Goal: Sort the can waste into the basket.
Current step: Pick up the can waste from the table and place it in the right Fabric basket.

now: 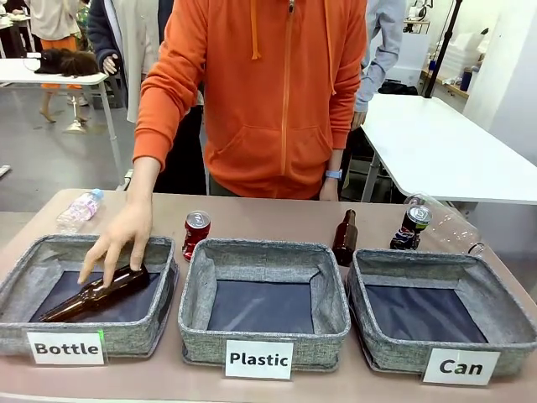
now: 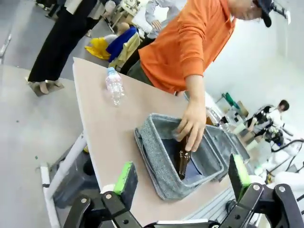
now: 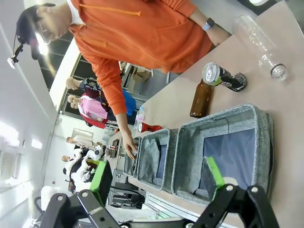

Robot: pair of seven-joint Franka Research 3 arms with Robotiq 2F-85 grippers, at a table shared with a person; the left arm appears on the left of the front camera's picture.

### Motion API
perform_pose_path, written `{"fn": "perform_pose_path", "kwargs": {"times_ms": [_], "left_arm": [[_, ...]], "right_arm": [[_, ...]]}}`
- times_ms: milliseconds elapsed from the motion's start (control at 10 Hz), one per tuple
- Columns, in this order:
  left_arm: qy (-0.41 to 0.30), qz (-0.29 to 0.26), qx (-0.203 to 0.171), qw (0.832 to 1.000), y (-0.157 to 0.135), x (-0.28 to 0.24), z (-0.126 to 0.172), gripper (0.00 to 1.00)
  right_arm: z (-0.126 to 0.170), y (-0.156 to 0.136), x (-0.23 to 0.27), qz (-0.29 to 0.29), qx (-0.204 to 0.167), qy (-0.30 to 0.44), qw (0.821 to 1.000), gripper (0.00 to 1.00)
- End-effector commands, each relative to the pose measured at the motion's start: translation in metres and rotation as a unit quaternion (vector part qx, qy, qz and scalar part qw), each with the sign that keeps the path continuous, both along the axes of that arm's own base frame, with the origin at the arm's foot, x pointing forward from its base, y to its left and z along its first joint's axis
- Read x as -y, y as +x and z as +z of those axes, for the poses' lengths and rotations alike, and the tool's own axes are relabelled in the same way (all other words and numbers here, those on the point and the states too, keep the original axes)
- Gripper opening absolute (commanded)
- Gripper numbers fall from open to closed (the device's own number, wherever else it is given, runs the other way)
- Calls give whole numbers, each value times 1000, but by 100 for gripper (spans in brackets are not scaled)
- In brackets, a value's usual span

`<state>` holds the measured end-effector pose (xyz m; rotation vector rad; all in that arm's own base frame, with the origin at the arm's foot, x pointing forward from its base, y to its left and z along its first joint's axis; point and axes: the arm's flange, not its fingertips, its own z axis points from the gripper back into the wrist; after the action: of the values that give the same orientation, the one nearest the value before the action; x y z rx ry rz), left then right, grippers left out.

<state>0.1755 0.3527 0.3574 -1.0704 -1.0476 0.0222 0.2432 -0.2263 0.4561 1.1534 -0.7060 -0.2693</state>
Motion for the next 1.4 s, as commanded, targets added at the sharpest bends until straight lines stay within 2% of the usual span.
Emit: {"fn": "perform_pose_path", "kwargs": {"times_ms": [0, 200, 500, 600, 700, 800, 900, 1000, 1100, 1200, 1300], "left_arm": [[-9, -6, 28, 1000, 2, -7, 5, 100], [9, -24, 20, 999, 20, 1, 23, 100], [88, -92, 4, 992, 84, 49, 86, 100], [139, -137, -6, 981, 117, 86, 111, 100], [183, -186, -13, 965, 150, 124, 123, 100], [225, -233, -27, 946, 183, 163, 127, 100], [254, -266, -22, 930, 209, 198, 126, 100], [282, -300, 6, 911, 229, 230, 123, 100], [299, -351, 52, 886, 249, 265, 115, 100], [329, -354, 73, 873, 264, 295, 101, 100], [332, -378, 76, 861, 275, 324, 80, 100]], "right_arm": [[1, 2, 2, 1, 20, 0, 1000, 100], [1, 2, 2, 1, 20, 0, 1000, 100], [1, 2, 2, 1, 20, 0, 1000, 100], [1, 2, 2, 1, 20, 0, 1000, 100], [1, 2, 2, 1, 20, 0, 1000, 100], [1, 2, 2, 1, 20, 0, 1000, 100], [1, 2, 2, 1, 20, 0, 1000, 100], [1, 2, 2, 1, 20, 0, 1000, 100], [1, 2, 2, 1, 20, 0, 1000, 100], [1, 2, 2, 1, 20, 0, 1000, 100], [1, 2, 2, 1, 20, 0, 1000, 100]]}}
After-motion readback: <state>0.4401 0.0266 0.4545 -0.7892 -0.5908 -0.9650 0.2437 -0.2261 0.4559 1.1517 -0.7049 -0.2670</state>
